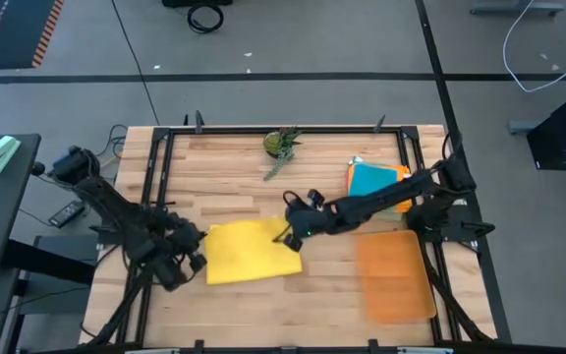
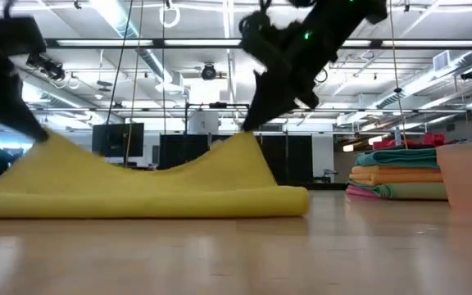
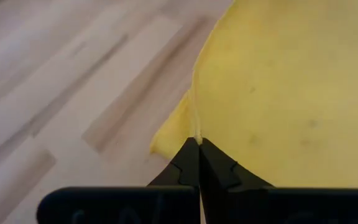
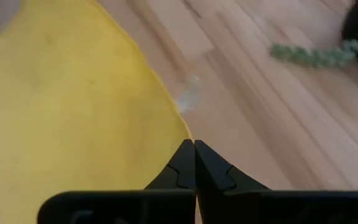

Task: Fold microfiber towels
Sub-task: Fold the yellow microfiber towel

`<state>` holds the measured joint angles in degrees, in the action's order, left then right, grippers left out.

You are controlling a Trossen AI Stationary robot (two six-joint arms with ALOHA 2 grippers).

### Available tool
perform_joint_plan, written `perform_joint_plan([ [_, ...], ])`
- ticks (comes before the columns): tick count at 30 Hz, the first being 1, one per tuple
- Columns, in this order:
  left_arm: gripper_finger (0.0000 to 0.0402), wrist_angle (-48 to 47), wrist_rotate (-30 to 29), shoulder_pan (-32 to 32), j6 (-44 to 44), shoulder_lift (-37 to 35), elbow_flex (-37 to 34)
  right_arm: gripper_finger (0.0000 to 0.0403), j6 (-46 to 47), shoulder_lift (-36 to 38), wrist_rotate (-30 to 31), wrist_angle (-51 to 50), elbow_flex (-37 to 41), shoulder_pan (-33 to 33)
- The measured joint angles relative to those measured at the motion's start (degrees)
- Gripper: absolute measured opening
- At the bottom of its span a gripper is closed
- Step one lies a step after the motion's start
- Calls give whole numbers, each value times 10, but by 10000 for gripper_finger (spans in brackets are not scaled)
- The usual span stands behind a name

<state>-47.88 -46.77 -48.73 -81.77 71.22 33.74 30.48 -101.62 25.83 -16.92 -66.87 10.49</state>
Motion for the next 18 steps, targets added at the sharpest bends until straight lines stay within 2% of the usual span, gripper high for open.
perform_joint_plan([
  [3, 3, 45, 39, 37, 38, 0, -25, 1, 11, -12, -20, -4, -1, -22],
  [7, 3, 103, 58, 67, 94, 0, -52, 1, 20, -29, -27, -15, 1, -32],
  [18, 4, 106, 64, 94, 145, 0, -59, 1, 71, -42, -40, -55, 2, -30],
])
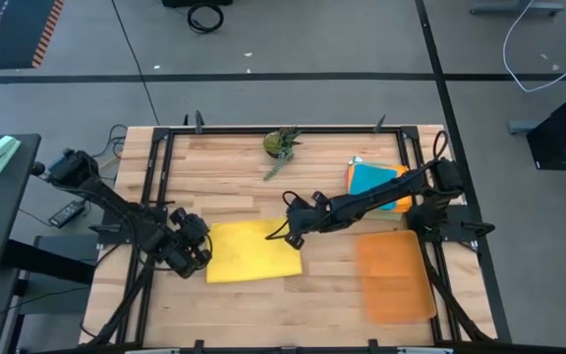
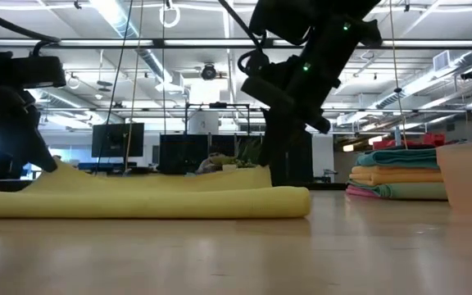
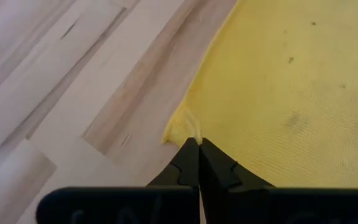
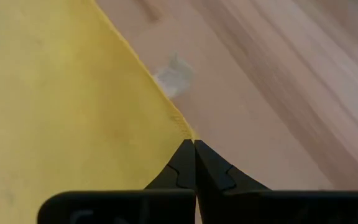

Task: Fold microfiber towels
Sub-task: Fold the yellow microfiber towel

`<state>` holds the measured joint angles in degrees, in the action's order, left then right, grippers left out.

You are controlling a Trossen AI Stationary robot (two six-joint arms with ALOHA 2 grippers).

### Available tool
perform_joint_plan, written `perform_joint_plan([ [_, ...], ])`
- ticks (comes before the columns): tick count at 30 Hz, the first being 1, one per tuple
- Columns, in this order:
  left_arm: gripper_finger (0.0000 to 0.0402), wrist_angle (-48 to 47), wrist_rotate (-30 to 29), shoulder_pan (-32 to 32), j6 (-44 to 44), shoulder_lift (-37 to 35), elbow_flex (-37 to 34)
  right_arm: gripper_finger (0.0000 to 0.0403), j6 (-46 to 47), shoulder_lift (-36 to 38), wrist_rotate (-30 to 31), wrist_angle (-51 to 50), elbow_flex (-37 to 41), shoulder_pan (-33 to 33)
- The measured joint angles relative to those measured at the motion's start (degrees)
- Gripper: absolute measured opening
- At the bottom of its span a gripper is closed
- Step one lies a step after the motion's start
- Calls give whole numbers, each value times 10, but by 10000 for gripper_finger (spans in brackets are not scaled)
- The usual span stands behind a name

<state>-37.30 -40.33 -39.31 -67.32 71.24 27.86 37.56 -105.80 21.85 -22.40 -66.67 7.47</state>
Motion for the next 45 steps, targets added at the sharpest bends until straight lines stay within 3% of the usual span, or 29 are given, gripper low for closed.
perform_joint_plan([
  [6, 56, -3, 3, 0, 12, 0, 7, 13, 2, 0, -12, -8, 0, -4],
  [13, 152, -61, 1, 2, 108, 0, 88, 101, 4, 37, -15, -12, 0, -6],
  [17, 172, 42, 3, 4, 188, 1, 83, 144, 47, 66, -33, 5, -1, 24],
  [19, 165, 112, 19, 7, 232, 8, 60, 149, 61, 56, -30, 24, -2, 64],
  [22, 122, 134, 26, 16, 246, 13, 40, 128, 97, 16, -8, 59, -1, 116],
  [27, 15, 145, 48, 42, 239, 12, 10, 23, 130, -46, 8, 131, -1, 160],
  [36, 7, 322, 136, 25, 166, 16, -89, 5, 132, -95, -6, 76, -3, 136],
  [41, 8, 448, 138, -24, 122, 34, -106, 4, 12, -63, -9, -4, 0, 69],
  [45, 8, 554, 139, -44, 186, 84, -74, 4, -99, -25, 20, -1, -4, -2],
])
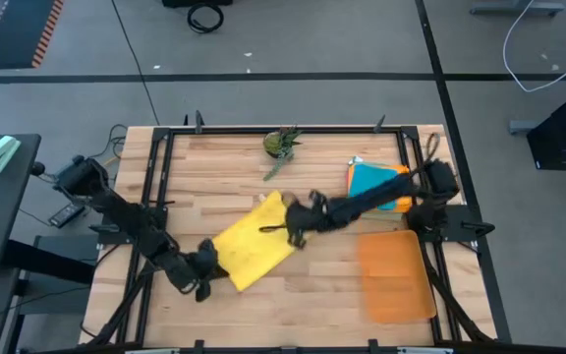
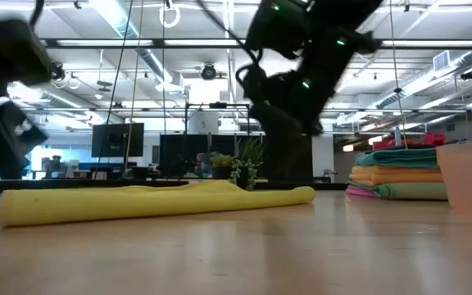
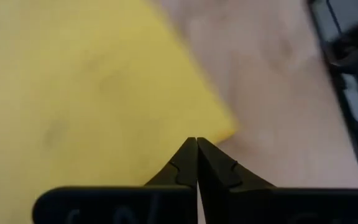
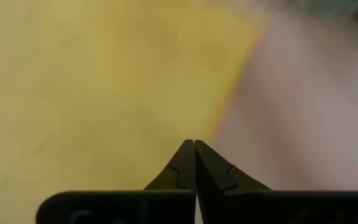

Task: Fold microfiber towels
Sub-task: Fold the yellow microfiber towel

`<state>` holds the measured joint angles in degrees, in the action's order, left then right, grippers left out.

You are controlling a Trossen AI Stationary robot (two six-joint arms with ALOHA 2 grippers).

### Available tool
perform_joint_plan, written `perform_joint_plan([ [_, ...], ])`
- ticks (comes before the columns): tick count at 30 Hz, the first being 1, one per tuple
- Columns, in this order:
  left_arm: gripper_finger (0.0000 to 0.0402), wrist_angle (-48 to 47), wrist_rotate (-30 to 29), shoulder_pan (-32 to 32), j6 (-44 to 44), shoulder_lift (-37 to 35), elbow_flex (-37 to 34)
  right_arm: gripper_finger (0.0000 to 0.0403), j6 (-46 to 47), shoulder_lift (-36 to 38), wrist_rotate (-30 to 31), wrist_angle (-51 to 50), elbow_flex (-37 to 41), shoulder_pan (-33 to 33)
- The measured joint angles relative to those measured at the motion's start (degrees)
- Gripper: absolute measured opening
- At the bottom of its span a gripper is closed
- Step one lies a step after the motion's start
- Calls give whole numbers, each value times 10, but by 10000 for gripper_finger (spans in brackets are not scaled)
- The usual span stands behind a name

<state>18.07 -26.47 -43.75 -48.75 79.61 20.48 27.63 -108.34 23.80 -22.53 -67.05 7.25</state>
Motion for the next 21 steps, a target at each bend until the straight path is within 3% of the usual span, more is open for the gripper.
perform_joint_plan([
  [3, 13, -22, -6, 3, 108, 3, 48, 3, -43, 33, 10, 3, -11, -29],
  [6, 6, -123, -46, 17, 178, -17, 87, 3, -27, 58, 8, 25, -21, -13],
  [8, 7, -197, -78, 37, 191, -28, 97, 3, -9, 61, 7, 71, -24, 17],
  [12, 7, -254, -71, 88, 199, -28, 74, 3, 61, 20, 25, 142, -22, 80],
  [16, 7, -255, -35, 133, 196, -26, 30, 3, 182, -39, 48, 165, -22, 113],
  [21, 5, -219, -12, 144, 159, -28, 0, 3, 246, -82, 48, 122, -22, 113],
])
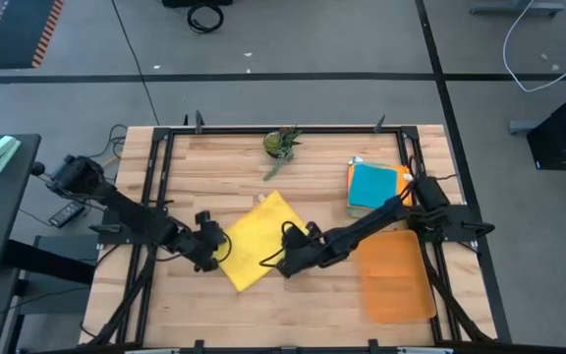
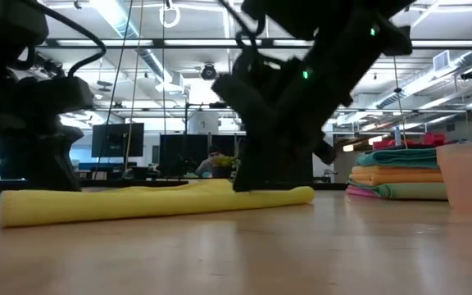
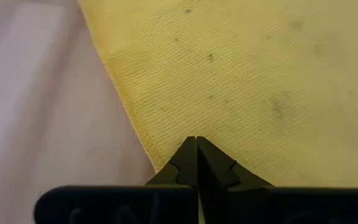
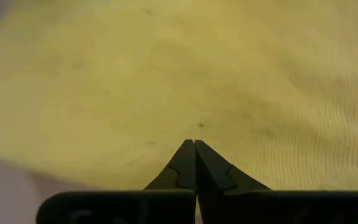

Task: Fold microfiber towels
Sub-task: Fold the yellow microfiber towel

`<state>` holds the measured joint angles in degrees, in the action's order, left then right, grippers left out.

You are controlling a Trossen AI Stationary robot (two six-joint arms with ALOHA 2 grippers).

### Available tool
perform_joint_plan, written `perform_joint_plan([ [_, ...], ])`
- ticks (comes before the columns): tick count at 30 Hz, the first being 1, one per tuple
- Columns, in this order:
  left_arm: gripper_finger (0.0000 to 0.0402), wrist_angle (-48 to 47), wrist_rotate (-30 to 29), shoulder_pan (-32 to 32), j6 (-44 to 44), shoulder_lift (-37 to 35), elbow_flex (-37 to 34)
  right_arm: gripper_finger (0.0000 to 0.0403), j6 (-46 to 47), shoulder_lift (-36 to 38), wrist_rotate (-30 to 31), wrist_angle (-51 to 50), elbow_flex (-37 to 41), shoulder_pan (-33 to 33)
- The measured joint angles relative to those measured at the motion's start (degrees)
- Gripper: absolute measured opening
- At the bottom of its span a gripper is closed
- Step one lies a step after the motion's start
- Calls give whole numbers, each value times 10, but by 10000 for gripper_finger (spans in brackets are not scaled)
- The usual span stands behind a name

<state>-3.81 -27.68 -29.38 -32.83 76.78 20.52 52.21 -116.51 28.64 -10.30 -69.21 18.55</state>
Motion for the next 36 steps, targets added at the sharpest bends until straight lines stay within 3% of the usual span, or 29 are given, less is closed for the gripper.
perform_joint_plan([
  [4, 7, 64, 55, -36, -87, 0, -12, 3, -9, -8, -14, -36, -1, -21],
  [8, 5, 139, 72, -106, -156, 14, -12, 3, -94, 0, -15, -65, -2, -59],
  [12, 8, 194, 67, -143, -87, 25, 16, 3, -191, 23, -17, -70, 0, -102],
  [15, 8, 193, 41, -144, -8, 19, 38, 3, -213, 63, -17, -65, -3, -108],
  [20, 7, 176, 13, -115, 111, 16, 45, 3, -211, 115, -22, -62, -3, -49],
  [24, 5, 149, 22, -68, 130, 29, 45, 3, -194, 112, -21, -32, 0, 25],
  [29, 8, 170, 123, -27, 159, 72, 45, 3, -175, 59, 6, 42, 8, 102],
  [36, 7, 165, 135, -27, 167, 95, 45, 3, -214, -23, -3, 144, 8, 135],
])
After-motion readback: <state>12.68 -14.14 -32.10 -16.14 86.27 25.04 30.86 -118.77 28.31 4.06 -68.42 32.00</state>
